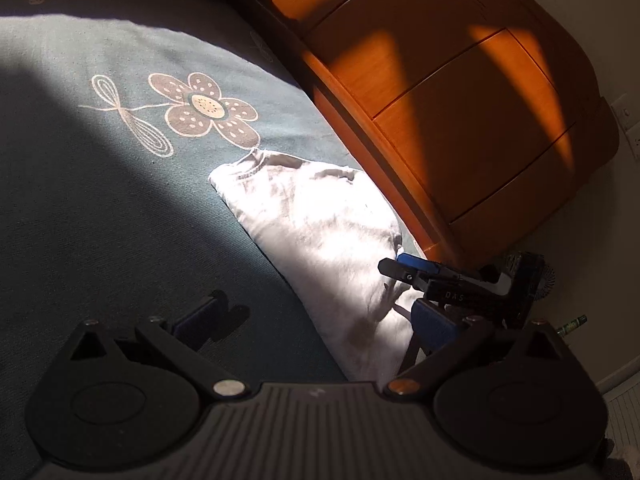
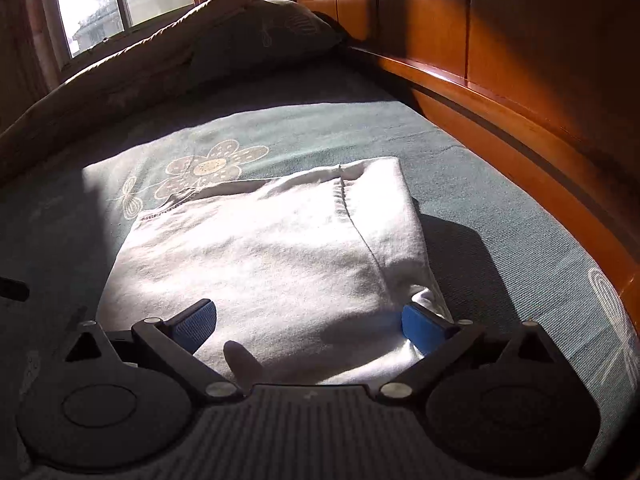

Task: Fold clothes

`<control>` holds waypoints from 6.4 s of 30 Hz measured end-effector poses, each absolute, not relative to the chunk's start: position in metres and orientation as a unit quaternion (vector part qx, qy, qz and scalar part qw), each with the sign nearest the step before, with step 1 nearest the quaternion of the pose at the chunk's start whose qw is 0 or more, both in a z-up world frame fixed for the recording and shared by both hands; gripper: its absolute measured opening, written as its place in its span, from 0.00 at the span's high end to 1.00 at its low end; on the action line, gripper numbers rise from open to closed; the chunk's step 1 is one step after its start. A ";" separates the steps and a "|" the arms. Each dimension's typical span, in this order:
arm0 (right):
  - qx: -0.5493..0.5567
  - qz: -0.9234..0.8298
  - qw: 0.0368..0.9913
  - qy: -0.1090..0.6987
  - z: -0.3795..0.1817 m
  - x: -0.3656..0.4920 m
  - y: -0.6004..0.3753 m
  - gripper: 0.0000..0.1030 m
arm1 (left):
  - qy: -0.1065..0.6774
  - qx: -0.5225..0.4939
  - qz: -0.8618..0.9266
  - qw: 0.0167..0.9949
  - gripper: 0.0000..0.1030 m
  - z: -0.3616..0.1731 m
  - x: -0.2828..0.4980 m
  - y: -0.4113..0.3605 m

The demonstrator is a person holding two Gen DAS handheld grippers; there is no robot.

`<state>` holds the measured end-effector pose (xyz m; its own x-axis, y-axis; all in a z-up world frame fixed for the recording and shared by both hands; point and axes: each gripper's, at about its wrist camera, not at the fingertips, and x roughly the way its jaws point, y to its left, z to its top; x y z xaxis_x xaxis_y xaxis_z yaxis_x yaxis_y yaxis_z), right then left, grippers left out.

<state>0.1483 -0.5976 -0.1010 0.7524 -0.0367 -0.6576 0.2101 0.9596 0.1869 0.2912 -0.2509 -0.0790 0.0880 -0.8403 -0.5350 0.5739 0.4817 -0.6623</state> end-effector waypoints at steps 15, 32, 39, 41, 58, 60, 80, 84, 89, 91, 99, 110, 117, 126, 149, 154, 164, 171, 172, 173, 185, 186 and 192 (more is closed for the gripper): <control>0.481 -0.114 0.844 0.208 -0.139 0.066 -0.647 0.00 | 0.489 -0.135 -0.482 0.714 0.02 -0.087 0.262 -0.230; 0.533 -0.120 0.827 0.133 -0.173 0.042 -0.647 0.39 | 0.499 -0.179 -0.472 0.705 0.02 -0.089 0.246 -0.205; 0.538 -0.168 0.813 0.144 -0.175 0.036 -0.651 0.87 | 0.496 -0.177 -0.472 0.707 0.02 -0.087 0.241 -0.195; 0.522 -0.187 0.819 0.147 -0.164 0.033 -0.646 0.87 | 0.497 -0.177 -0.470 0.708 0.02 -0.088 0.242 -0.193; 0.132 -0.187 0.922 0.312 -0.128 0.150 -0.586 0.51 | 0.461 -0.028 -0.443 0.769 0.01 -0.082 0.235 -0.200; 0.123 -0.191 0.924 0.308 -0.115 0.150 -0.585 0.50 | 0.447 -0.005 -0.444 0.776 0.01 -0.083 0.233 -0.199; 0.115 -0.144 0.931 0.316 -0.095 0.209 -0.576 0.37 | 0.391 0.065 -0.395 0.829 0.01 -0.081 0.229 -0.187; 0.111 -0.117 0.934 0.320 -0.093 0.215 -0.561 0.35 | 0.377 0.065 -0.381 0.842 0.01 -0.080 0.229 -0.183; 0.058 -0.073 0.930 0.354 -0.112 0.226 -0.517 0.16 | 0.373 0.062 -0.366 0.850 0.01 -0.075 0.228 -0.178; -0.005 -0.088 0.929 0.360 -0.119 0.229 -0.493 0.08 | 0.364 0.072 -0.362 0.855 0.01 -0.070 0.224 -0.174; 0.029 -0.126 0.937 0.325 -0.090 0.148 -0.478 0.05 | 0.331 0.121 -0.340 0.872 0.01 -0.059 0.204 -0.164; 0.097 -0.178 0.932 0.301 -0.101 0.084 -0.525 0.05 | 0.303 0.170 -0.333 0.877 0.01 -0.051 0.174 -0.164; 0.169 -0.232 0.907 0.308 -0.120 0.111 -0.606 0.06 | 0.309 0.158 -0.341 0.874 0.01 -0.052 0.171 -0.167; 0.132 -0.189 0.937 0.261 -0.094 0.118 -0.574 0.03 | 0.305 0.158 -0.348 0.872 0.01 -0.054 0.170 -0.176; 0.116 -0.218 0.893 0.377 -0.028 0.031 -0.422 0.00 | 0.326 0.126 -0.389 0.852 0.01 -0.021 0.151 -0.207; 0.112 -0.219 0.897 0.369 -0.014 0.012 -0.402 0.00 | 0.320 0.112 -0.394 0.854 0.01 -0.007 0.139 -0.214; 0.090 -0.227 0.902 0.355 0.002 -0.016 -0.372 0.00 | 0.375 0.100 -0.394 0.833 0.01 -0.005 0.129 -0.229; 0.078 -0.231 0.906 0.347 0.008 -0.023 -0.362 0.00 | 0.389 0.083 -0.402 0.824 0.01 -0.005 0.125 -0.226; 0.078 -0.230 0.906 0.346 0.008 -0.024 -0.361 0.00 | 0.389 0.081 -0.403 0.824 0.01 -0.004 0.125 -0.225; 0.078 -0.229 0.907 0.345 0.008 -0.025 -0.361 0.00 | 0.390 0.080 -0.403 0.824 0.01 -0.004 0.125 -0.224; 0.083 -0.233 0.905 0.346 0.005 -0.029 -0.366 0.00 | 0.389 0.096 -0.396 0.826 0.01 -0.005 0.120 -0.229; 0.084 -0.234 0.905 0.345 0.005 -0.029 -0.366 0.00 | 0.389 0.098 -0.395 0.826 0.01 -0.006 0.120 -0.229; 0.088 -0.233 0.904 0.348 0.002 -0.028 -0.368 0.00 | 0.387 0.109 -0.392 0.827 0.01 -0.007 0.118 -0.232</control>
<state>-0.0284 -0.3684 0.0024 0.6491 -0.3596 -0.6703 0.4825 0.8759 -0.0027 0.1182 -0.2322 -0.0074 0.3927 -0.5643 -0.7262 0.7332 0.6687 -0.1232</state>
